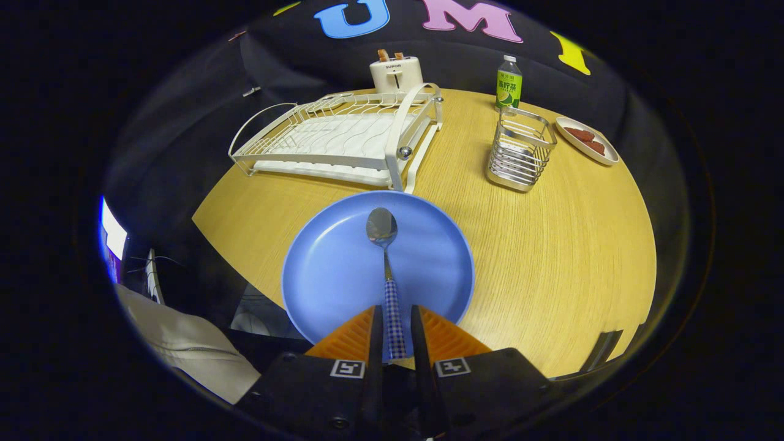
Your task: Take the plate from the dish rack, then take the spoon from the basket and place it into the plate.
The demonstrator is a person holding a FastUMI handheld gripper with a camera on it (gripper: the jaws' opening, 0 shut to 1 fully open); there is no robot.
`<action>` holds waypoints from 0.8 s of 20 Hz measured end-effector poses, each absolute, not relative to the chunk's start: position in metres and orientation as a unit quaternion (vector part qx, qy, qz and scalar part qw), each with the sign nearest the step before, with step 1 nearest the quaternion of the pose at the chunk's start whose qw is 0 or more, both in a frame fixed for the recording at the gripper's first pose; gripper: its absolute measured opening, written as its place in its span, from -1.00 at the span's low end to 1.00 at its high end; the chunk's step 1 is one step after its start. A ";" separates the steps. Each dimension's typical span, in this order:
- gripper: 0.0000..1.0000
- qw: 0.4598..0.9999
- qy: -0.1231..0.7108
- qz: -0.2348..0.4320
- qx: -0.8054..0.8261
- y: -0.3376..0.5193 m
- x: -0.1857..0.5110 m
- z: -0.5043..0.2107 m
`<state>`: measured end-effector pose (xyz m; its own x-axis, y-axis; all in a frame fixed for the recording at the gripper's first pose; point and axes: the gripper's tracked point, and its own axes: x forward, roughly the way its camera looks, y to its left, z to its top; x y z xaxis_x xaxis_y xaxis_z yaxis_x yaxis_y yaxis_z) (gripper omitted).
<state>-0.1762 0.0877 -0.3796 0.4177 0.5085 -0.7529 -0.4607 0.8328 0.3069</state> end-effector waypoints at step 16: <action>0.98 0.861 0.425 0.275 0.035 0.085 -0.156 -0.346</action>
<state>-0.1558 0.0846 -0.3460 0.4863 0.5046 -0.7133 -0.4442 0.8458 0.2954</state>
